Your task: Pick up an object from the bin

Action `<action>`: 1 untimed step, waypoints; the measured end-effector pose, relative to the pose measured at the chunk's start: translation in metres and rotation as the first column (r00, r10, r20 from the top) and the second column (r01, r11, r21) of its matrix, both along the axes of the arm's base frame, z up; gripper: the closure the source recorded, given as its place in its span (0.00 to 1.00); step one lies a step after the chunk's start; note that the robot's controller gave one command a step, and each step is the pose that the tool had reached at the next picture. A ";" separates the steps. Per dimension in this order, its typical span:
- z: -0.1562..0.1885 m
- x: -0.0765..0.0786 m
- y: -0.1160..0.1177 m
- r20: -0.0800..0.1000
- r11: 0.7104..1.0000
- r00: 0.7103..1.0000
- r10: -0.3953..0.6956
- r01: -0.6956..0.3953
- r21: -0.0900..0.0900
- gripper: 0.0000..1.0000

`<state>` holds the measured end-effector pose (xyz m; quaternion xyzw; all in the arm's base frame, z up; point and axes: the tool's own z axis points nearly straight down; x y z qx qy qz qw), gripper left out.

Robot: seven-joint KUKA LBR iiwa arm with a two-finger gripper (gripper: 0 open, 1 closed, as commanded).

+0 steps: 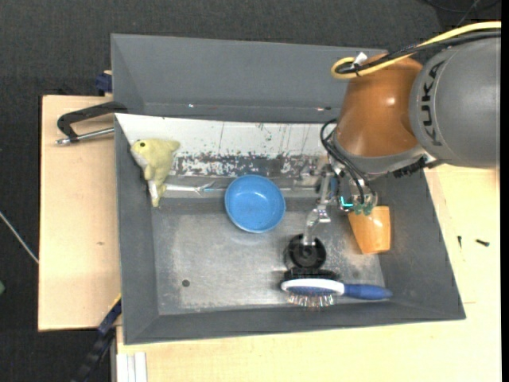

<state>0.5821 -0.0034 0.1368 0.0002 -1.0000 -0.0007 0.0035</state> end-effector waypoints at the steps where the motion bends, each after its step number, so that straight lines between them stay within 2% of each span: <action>1: -0.063 0.017 0.067 0.017 0.922 0.922 0.387 -0.387 -0.003 0.00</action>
Offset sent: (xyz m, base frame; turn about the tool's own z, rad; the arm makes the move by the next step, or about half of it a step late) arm 0.0141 0.0648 -0.0668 -0.3972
